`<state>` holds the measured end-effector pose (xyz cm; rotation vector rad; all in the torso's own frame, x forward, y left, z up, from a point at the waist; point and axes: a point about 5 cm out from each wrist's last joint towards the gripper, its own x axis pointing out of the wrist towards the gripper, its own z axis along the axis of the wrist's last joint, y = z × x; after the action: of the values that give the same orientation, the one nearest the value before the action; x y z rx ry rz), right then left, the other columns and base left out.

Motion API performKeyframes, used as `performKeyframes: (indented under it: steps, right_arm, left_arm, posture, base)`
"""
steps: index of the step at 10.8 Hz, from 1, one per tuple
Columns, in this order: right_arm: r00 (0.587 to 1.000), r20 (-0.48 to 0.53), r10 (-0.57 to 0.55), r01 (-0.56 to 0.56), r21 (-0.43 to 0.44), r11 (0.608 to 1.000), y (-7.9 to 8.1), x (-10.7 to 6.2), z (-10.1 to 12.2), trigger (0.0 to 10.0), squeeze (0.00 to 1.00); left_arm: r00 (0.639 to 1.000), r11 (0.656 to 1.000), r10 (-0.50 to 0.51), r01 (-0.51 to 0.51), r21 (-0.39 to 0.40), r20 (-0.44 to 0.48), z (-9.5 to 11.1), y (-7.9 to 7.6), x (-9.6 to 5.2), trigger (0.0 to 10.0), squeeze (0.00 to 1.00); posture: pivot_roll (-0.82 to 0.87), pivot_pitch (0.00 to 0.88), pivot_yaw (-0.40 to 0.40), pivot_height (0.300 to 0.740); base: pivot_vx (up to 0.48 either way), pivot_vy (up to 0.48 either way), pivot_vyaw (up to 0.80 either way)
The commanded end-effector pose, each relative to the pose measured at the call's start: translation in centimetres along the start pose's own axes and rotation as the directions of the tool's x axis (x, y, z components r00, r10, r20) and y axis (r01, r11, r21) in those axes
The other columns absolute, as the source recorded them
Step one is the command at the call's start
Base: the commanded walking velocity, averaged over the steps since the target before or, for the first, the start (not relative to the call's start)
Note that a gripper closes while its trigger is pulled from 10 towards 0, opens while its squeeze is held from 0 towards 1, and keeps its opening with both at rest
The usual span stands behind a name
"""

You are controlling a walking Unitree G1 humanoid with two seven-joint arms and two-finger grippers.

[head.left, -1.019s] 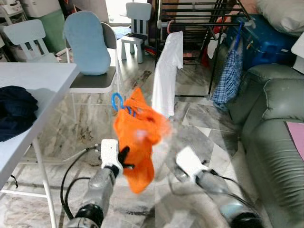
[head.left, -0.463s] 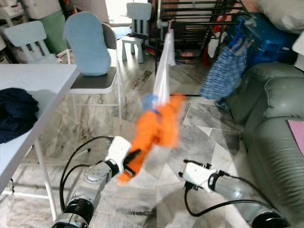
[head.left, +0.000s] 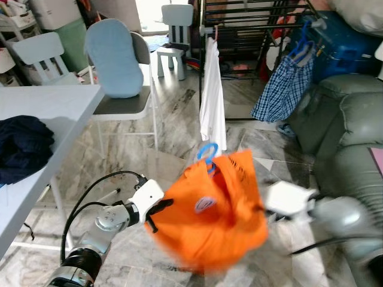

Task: Hang hanger

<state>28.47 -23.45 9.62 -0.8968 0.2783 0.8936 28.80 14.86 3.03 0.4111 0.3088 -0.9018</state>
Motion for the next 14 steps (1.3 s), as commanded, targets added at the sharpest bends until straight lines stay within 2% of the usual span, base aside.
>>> performKeyframes:
  steps: [1,3,4,5,6,7,8,9,11,12,13,14]
  right_arm:
    - [1.000,0.024,-0.007,0.007,-0.021,1.000,-1.0,-0.1,0.8,10.0,1.00]
    - [1.000,0.022,0.021,-0.021,0.012,1.000,-2.2,-0.6,0.9,10.0,1.00]
    - [0.998,0.015,0.069,-0.069,0.005,0.998,-2.2,-0.5,0.9,10.0,1.00]
    - [0.995,0.014,0.095,-0.095,-0.009,0.995,-2.4,-0.4,1.0,10.0,1.00]
    - [0.988,0.011,0.153,-0.153,-0.020,0.988,-2.4,-0.2,1.2,10.0,0.64]
    - [0.983,-0.003,0.186,-0.186,-0.045,0.982,-2.3,-0.1,1.2,10.0,0.34]
    - [0.974,-0.019,0.224,-0.225,-0.067,0.972,-2.3,0.0,1.1,10.0,0.00]
    - [0.965,-0.036,0.260,-0.262,-0.095,0.960,-2.5,0.2,1.2,10.0,0.00]
    - [0.954,-0.059,0.296,-0.300,-0.094,0.949,-2.5,0.6,0.9,10.0,0.00]
    - [0.947,-0.068,0.313,-0.318,-0.082,0.945,-2.4,0.8,0.6,6.9,0.00]
    - [0.940,-0.072,0.334,-0.339,-0.075,0.938,-2.1,1.1,0.5,2.8,0.00]
    - [0.934,-0.078,0.349,-0.355,-0.075,0.932,-1.8,1.7,0.4,0.3,0.00]
  left_arm:
    - [0.999,0.997,-0.024,0.022,0.074,0.034,1.1,0.3,0.2,10.0,0.00]
    - [0.993,0.979,-0.104,0.093,0.179,0.053,1.8,-0.7,0.5,10.0,0.00]
    - [0.986,0.966,-0.152,0.135,0.221,0.061,2.2,-1.2,0.6,10.0,0.00]
    - [0.982,0.959,-0.177,0.157,0.236,0.063,2.3,-1.6,0.6,10.0,0.00]
    - [0.977,0.946,-0.206,0.184,0.267,0.058,2.2,-2.0,0.7,10.0,0.00]
    - [0.974,0.943,-0.219,0.196,0.271,0.057,2.3,-2.2,0.6,10.0,0.00]
    - [0.972,0.939,-0.227,0.203,0.278,0.059,2.3,-2.3,0.6,10.0,0.00]
    - [0.969,0.930,-0.241,0.214,0.297,0.055,2.3,-2.4,0.5,10.0,0.00]
    - [0.966,0.926,-0.251,0.222,0.306,0.059,2.4,-2.5,0.4,10.0,0.00]
    - [0.964,0.918,-0.259,0.229,0.324,0.051,2.5,-2.5,0.4,10.0,0.00]
    - [0.962,0.910,-0.269,0.238,0.339,0.048,2.5,-2.7,0.4,10.0,0.00]
    - [0.961,0.911,-0.271,0.238,0.338,0.055,2.6,-2.8,0.4,10.0,0.00]
  posture:
    - [-0.18,0.000,0.094,0.740]
    - [-0.18,0.000,0.099,0.740]
    - [-0.17,0.000,0.102,0.740]
    - [-0.17,0.000,0.104,0.740]
    - [-0.17,0.000,0.106,0.740]
    - [-0.17,0.000,0.108,0.740]
    - [-0.17,0.000,0.108,0.740]
    - [-0.17,0.000,0.108,0.740]
    - [-0.16,0.000,0.106,0.740]
    - [-0.16,0.000,0.106,0.740]
    - [-0.16,0.000,0.106,0.740]
    - [-0.15,0.000,0.107,0.740]
  base:
    - [0.000,0.000,0.00]
    - [0.000,0.000,0.00]
    - [0.000,0.000,0.00]
    - [0.000,0.000,0.00]
    - [0.000,0.000,0.00]
    - [0.000,0.000,0.00]
    - [0.000,0.000,0.00]
    - [0.000,0.000,0.00]
    - [0.000,0.000,0.00]
    - [0.000,0.000,0.00]
    - [0.000,0.000,0.00]
    - [0.000,0.000,0.00]
